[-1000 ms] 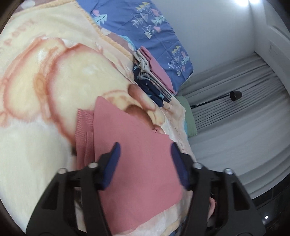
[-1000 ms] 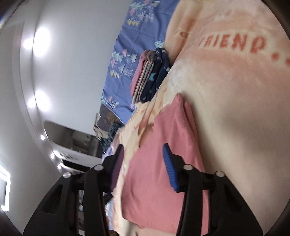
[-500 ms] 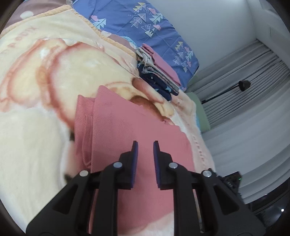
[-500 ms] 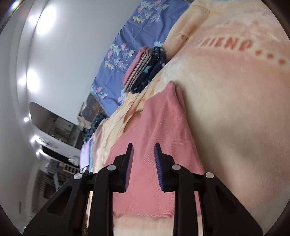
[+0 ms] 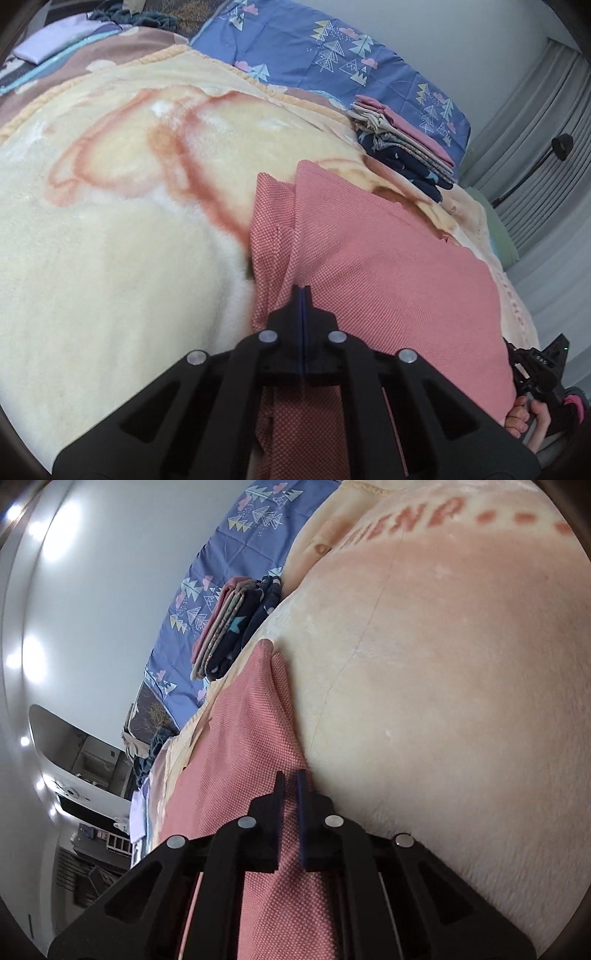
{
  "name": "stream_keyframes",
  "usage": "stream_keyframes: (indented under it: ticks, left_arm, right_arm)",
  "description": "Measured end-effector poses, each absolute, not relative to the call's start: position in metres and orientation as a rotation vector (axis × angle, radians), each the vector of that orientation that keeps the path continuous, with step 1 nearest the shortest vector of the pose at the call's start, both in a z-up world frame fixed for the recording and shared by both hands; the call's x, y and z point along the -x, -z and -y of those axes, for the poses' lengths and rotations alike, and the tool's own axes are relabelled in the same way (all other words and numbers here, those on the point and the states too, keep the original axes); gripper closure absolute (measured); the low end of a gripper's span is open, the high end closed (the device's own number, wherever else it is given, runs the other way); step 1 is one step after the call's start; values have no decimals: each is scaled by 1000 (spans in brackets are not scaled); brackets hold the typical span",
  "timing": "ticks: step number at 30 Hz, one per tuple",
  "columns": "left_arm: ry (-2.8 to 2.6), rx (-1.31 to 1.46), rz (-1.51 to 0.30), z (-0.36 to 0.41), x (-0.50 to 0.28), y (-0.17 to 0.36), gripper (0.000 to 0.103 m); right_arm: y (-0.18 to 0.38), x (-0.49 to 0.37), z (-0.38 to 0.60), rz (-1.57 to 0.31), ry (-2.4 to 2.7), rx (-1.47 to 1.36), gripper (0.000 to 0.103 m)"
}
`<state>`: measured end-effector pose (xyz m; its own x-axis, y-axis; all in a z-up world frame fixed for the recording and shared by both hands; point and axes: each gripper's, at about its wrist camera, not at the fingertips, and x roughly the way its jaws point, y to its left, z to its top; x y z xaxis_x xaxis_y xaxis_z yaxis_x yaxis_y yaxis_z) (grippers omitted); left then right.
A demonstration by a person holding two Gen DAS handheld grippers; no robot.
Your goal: Fold small clothes
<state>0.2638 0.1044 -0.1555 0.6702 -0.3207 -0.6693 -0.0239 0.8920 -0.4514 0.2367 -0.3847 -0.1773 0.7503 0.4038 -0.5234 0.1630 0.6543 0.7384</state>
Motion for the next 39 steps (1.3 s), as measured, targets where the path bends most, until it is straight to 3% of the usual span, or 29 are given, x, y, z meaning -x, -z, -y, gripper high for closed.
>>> stream_keyframes:
  ticks: [3,6,10,11,13,18,22,25,27,31,39]
  left_arm:
    - [113,404,-796,-102,-254,148,100]
    - [-8,432,-792,-120,-246,149,88]
    - [69,556,-806,-141,-237,148,89]
    - [80,562,-805,-141,-232,145,85]
    - [124,620,-801,-142,-215,137,65]
    - [219,681,-843,-136,-187,122,51]
    - [290,719,-932,-133,-178,123,50]
    - [327,770,-984,-131,-169,130,47]
    - [369,812,-1017,-128,-166,136,44]
    - [399,861,-1062,-119,-168,145,41]
    - [348,924,-1078,-105,-193,160,36]
  right_arm:
    - [170,-228,382,-713,-154,-848,92]
    - [168,-215,387,-699,-194,-930,84]
    - [159,-188,391,-693,-239,-994,81]
    - [156,-180,390,-687,-258,-1011,81]
    - [153,-170,388,-680,-298,-1051,80]
    - [147,-148,382,-727,-332,-1108,75]
    - [143,-129,383,-772,-283,-1097,73]
    - [146,-114,382,-799,-260,-1134,58]
    - [150,-108,379,-815,-268,-1162,56]
    - [159,-102,366,-865,-276,-1210,41]
    - [169,-124,357,-837,-177,-1236,41]
